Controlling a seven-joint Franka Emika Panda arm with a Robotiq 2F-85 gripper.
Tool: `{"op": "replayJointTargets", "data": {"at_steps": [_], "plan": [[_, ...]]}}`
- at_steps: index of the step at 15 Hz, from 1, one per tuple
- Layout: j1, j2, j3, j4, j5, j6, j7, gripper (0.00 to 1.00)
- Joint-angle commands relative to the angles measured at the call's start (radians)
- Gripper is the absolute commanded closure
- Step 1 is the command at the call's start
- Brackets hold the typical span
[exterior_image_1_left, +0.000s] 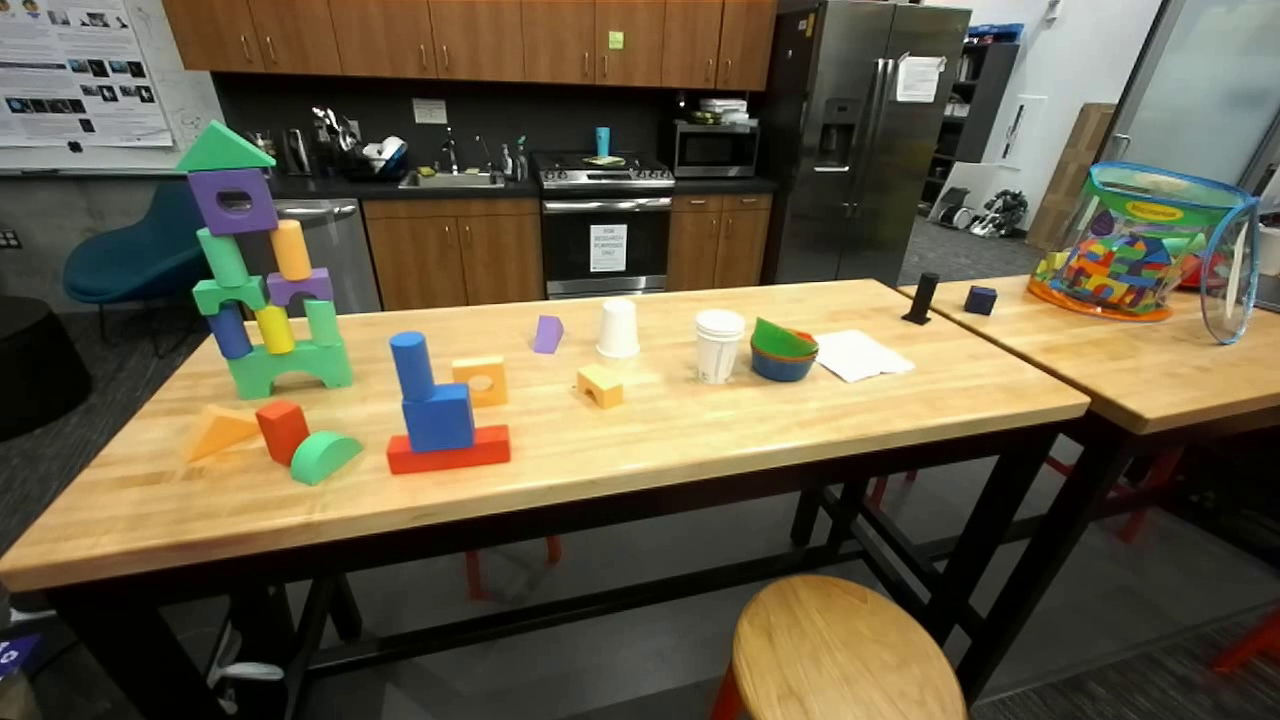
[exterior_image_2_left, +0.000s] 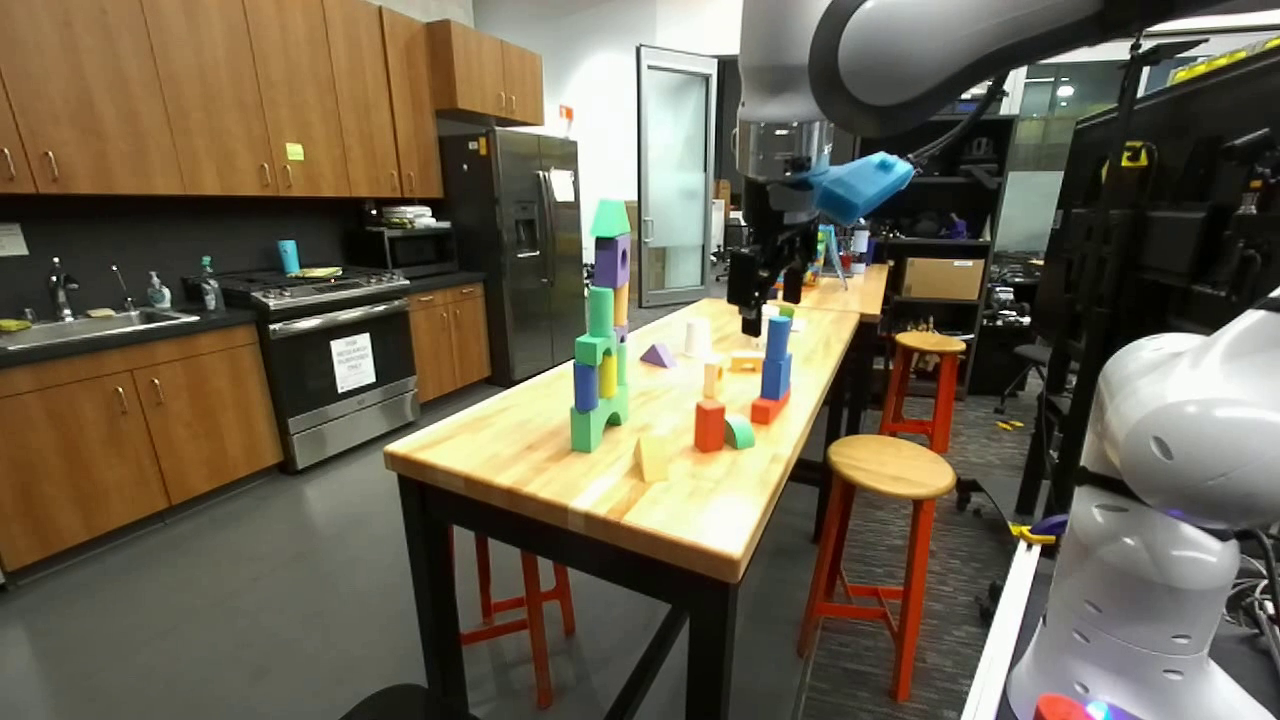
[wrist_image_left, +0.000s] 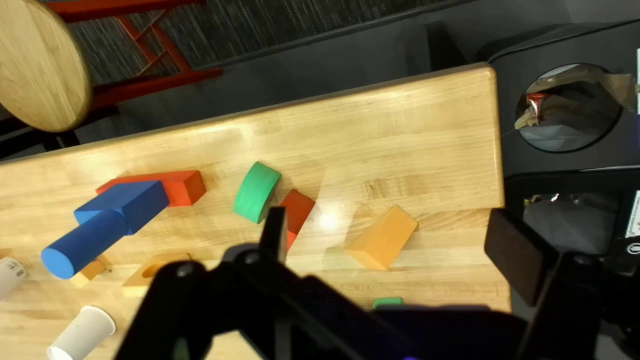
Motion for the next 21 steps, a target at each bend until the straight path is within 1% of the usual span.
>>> {"op": "replayJointTargets", "data": {"at_steps": [1,7,11,14,19,20,21], "plan": [[0.015,-0.031,-0.03,-0.042,-0.013,0.021,-0.035,0.0],[0.03,-0.078,-0.075,-0.089,-0.042,0.012,-0.157,0.0],[0.058,-0.107,-0.12,-0.102,-0.068,-0.012,-0.32,0.0],[0.102,-0.121,-0.156,-0.102,-0.084,-0.038,-0.479,0.0],[0.194,-0.128,-0.211,-0.073,-0.059,-0.097,-0.71,0.0],[0.196,-0.109,-0.204,-0.046,-0.036,-0.123,-0.69,0.0],[0.177,-0.117,-0.195,-0.082,-0.058,-0.08,-0.649,0.0]]}}
